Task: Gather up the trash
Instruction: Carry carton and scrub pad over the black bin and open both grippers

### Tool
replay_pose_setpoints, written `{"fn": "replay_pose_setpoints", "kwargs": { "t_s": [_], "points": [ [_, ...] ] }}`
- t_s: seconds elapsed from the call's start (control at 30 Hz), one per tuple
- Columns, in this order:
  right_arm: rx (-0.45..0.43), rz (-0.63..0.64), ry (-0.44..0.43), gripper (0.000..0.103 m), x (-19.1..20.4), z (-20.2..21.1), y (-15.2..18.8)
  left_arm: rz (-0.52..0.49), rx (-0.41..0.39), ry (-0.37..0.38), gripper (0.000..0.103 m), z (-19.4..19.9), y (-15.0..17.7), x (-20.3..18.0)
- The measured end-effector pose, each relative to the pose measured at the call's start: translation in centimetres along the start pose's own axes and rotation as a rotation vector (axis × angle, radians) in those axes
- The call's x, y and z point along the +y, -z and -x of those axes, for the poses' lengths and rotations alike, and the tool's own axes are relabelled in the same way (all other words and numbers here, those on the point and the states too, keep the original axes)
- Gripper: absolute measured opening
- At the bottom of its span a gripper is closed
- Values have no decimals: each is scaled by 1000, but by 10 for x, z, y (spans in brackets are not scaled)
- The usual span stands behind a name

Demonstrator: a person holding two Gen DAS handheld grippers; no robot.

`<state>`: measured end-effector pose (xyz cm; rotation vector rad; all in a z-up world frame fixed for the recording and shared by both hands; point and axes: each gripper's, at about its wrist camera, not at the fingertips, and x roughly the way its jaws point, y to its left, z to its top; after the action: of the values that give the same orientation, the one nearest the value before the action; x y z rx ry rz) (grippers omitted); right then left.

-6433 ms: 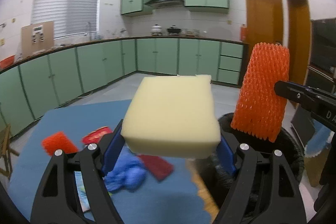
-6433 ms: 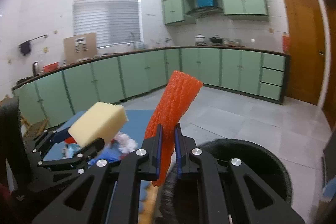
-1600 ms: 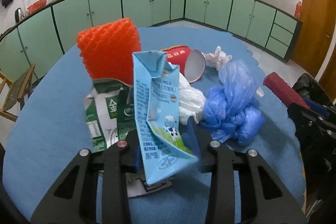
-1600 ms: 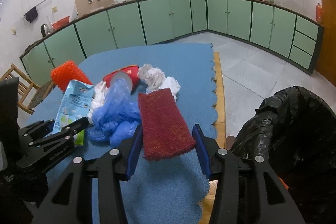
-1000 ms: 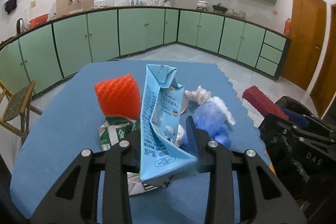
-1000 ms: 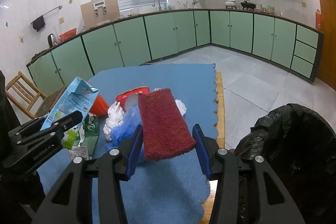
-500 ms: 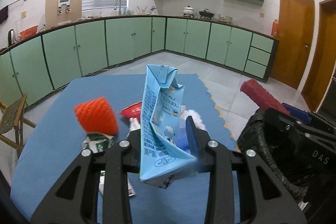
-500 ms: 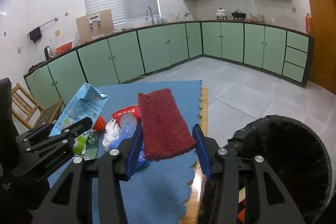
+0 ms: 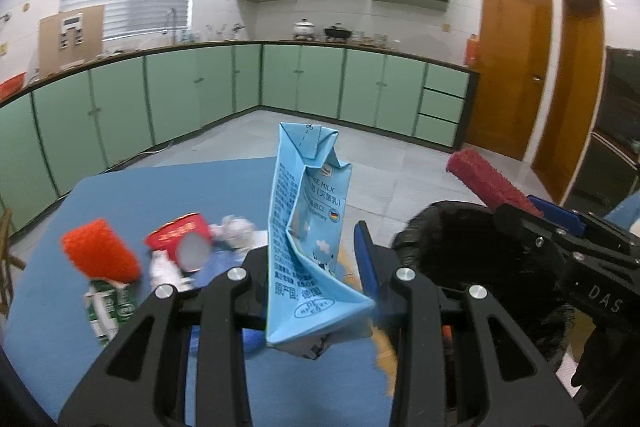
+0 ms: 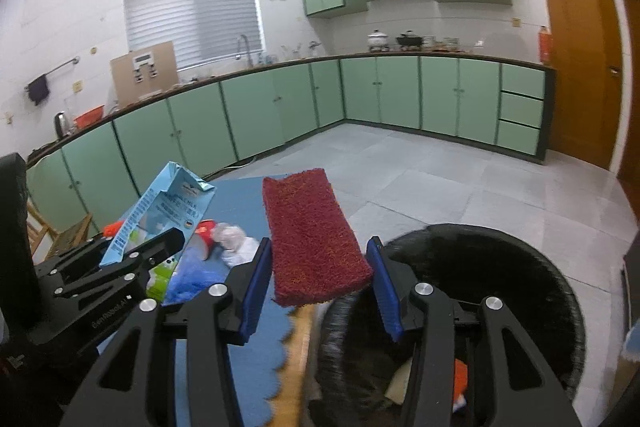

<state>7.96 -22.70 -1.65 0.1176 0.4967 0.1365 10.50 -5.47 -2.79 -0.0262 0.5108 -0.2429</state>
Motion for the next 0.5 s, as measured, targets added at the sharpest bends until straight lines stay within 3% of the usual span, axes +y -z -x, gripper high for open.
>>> {"fn": "replay_pose_setpoints", "kwargs": {
  "t_s": [0.5],
  "points": [
    [32,-104,202,47,-90,11,25,-112,39,190,32,-57,10,-106]
  ]
}}
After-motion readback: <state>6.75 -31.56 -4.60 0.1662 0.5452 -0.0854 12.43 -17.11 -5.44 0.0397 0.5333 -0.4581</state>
